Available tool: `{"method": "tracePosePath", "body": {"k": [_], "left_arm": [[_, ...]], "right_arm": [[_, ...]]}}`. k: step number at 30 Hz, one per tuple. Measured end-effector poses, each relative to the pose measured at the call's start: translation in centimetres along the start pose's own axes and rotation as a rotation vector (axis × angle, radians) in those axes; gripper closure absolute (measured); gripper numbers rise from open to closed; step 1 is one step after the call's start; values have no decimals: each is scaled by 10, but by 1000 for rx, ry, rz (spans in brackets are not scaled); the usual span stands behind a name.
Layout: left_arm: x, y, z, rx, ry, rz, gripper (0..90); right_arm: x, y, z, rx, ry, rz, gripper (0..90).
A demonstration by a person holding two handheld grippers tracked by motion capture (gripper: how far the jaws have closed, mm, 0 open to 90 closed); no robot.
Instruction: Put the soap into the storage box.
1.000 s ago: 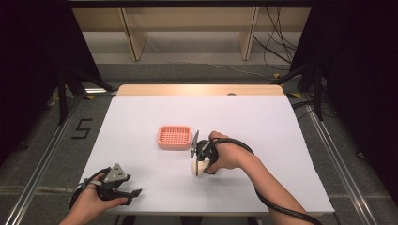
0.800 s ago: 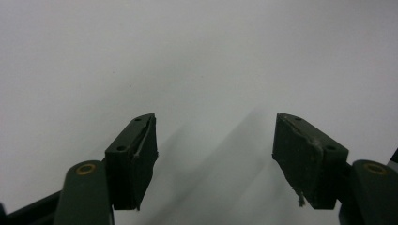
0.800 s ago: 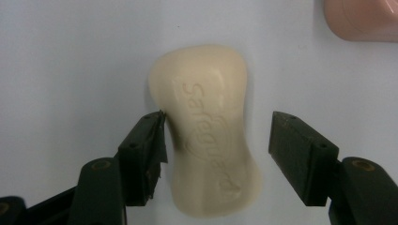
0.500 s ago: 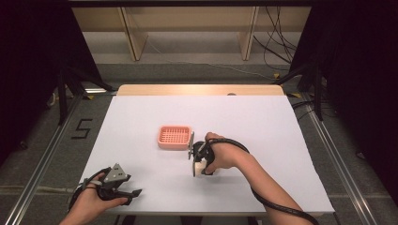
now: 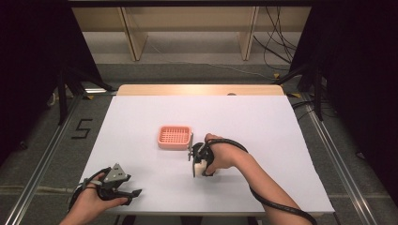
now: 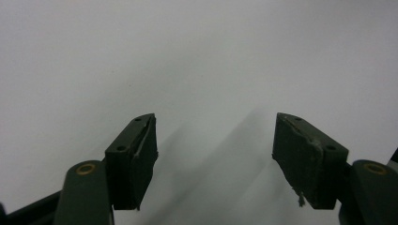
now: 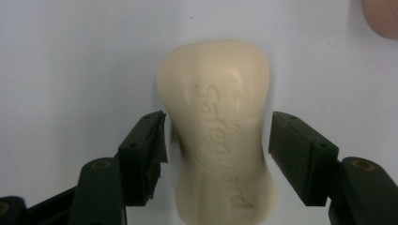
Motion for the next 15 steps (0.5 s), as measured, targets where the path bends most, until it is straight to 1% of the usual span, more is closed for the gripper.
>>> {"method": "tracePosePath", "body": {"k": [1,2,3,4,7,8,9,10,11,12,13,14,15], "left_arm": [[0,0,0,0,0,0,308],[0,0,0,0,-1,2,308],[0,0,0,0,-1,2,308],[0,0,0,-2,-1,1,309],[1,0,-1,-2,-5,12,308],[2,0,-1,-2,-6,15,308],[2,0,-1,-2,-6,15,309],[0,0,0,-2,-1,2,308],[0,0,0,-2,-1,2,308],[0,0,0,-4,-2,1,308],[0,0,0,-4,-2,1,309],[0,0,0,-4,-2,0,309],[0,0,0,-5,-3,0,308]], "right_arm": [[0,0,0,0,0,0,375],[2,-1,-1,8,3,19,379],[0,-1,-1,-1,7,-9,381],[-5,-4,0,-34,21,-63,384],[-5,-4,0,-34,23,-66,389],[-7,-4,-1,-34,28,-80,399],[-7,-4,-1,-34,28,-80,399],[-6,-4,-2,-29,29,-73,412],[-6,-4,-2,-29,29,-73,412],[-3,-4,-3,-16,22,-43,437],[-3,-4,-3,-16,22,-43,437],[-5,-4,-3,-18,22,-78,445],[1,-2,-6,18,21,-1,454]]}}
Point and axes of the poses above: each handheld gripper's, and its own axes: z roughly backward along the jaws, y roughly out of its top, x roughly to its right, the point moved 7 cm from there along -z, roughly forward along the jaws
